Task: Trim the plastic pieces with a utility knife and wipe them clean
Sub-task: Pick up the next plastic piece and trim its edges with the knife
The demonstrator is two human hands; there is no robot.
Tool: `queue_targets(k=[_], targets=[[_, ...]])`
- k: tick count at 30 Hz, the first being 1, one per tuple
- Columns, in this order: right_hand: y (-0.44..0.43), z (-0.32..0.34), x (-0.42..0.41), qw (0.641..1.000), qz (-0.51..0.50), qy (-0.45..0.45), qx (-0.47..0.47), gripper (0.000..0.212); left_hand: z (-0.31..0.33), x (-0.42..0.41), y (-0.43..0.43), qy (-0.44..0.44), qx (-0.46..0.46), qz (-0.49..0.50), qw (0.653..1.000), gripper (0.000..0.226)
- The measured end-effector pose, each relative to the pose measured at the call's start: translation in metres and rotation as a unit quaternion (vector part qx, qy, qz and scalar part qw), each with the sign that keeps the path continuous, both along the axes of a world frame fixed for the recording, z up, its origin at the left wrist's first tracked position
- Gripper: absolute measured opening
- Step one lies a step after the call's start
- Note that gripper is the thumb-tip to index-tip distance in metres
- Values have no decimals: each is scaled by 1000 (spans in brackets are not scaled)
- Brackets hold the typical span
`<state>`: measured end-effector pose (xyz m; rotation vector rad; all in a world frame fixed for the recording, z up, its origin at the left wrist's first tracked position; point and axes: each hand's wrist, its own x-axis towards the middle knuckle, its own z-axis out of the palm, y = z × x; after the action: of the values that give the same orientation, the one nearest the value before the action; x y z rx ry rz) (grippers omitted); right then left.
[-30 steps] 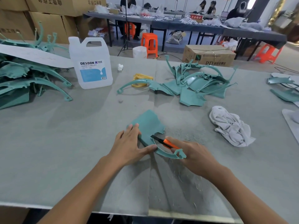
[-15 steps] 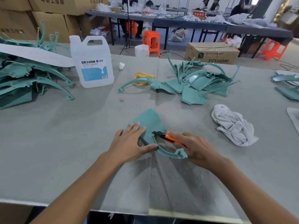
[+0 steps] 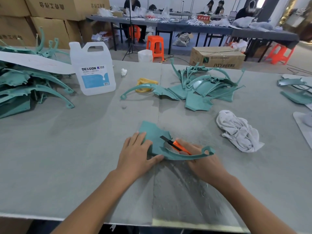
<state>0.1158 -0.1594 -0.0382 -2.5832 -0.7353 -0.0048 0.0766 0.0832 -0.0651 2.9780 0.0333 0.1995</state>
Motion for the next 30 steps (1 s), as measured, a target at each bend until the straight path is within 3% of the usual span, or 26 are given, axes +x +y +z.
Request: queue_targets(k=[3,7,14,21,30], targets=[[1,1,1,1000,11,13,-14,39,-3,0,1,42,-98,0,994,67],[-1,0,3,999,4,12,-32,40,1,-2,0,54,-125,13,991,67],[-5,-1,10,995,-60,24,-77,43,7,-1,-1,73,-119,17,990,70],[2,1,5,999,-5,54,-8,32,6,-2,-2,71,-126,14,989,64],[2,4,10,997,-29,55,-35,30,5,-2,-1,70,-122,13,990,69]])
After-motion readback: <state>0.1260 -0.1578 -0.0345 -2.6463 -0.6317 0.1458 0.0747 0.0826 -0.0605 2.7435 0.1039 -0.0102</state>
